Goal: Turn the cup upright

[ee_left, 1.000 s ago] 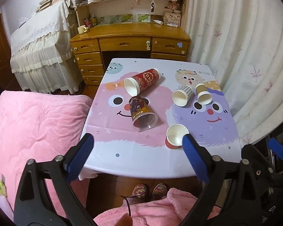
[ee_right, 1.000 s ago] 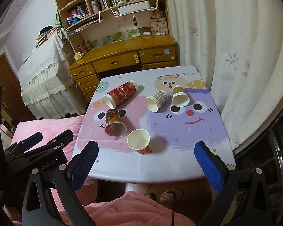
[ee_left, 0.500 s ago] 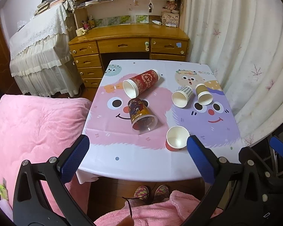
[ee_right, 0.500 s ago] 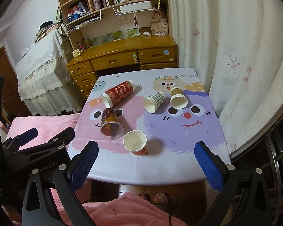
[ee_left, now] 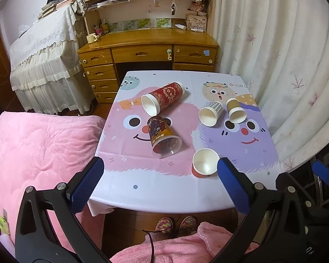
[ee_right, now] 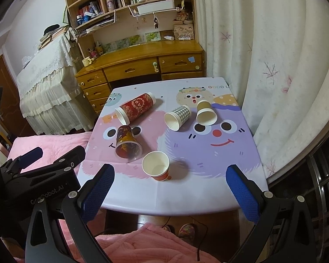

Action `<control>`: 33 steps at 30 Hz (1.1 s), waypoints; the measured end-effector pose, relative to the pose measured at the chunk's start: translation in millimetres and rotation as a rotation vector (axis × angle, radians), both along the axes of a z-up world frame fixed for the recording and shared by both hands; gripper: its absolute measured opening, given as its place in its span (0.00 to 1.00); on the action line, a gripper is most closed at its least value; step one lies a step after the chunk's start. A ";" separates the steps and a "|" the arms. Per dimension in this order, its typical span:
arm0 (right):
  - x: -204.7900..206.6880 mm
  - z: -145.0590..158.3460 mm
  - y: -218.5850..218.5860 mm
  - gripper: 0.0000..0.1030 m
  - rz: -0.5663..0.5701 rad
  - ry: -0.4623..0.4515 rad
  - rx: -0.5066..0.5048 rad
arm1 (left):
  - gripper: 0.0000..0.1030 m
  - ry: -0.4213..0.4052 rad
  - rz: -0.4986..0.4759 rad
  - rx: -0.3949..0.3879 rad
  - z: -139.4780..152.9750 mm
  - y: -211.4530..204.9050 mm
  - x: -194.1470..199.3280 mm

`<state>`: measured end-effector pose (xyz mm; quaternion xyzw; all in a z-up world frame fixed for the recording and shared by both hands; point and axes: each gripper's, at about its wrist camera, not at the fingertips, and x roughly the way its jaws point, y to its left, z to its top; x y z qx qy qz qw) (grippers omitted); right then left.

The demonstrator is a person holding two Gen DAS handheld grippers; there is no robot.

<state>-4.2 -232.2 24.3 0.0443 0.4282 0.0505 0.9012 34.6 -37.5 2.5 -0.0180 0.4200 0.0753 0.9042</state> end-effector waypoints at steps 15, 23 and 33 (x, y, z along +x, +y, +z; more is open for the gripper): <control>3.5 -4.6 -3.7 1.00 -0.004 0.012 0.000 | 0.99 -0.001 -0.005 -0.001 -1.0 -2.6 5.5; 4.3 -5.8 -5.4 1.00 -0.005 0.016 0.001 | 0.99 -0.001 -0.006 -0.001 -0.5 -1.9 4.5; 5.7 -6.0 -5.5 1.00 -0.005 0.016 0.001 | 0.99 -0.001 -0.005 0.001 -0.9 -2.4 6.4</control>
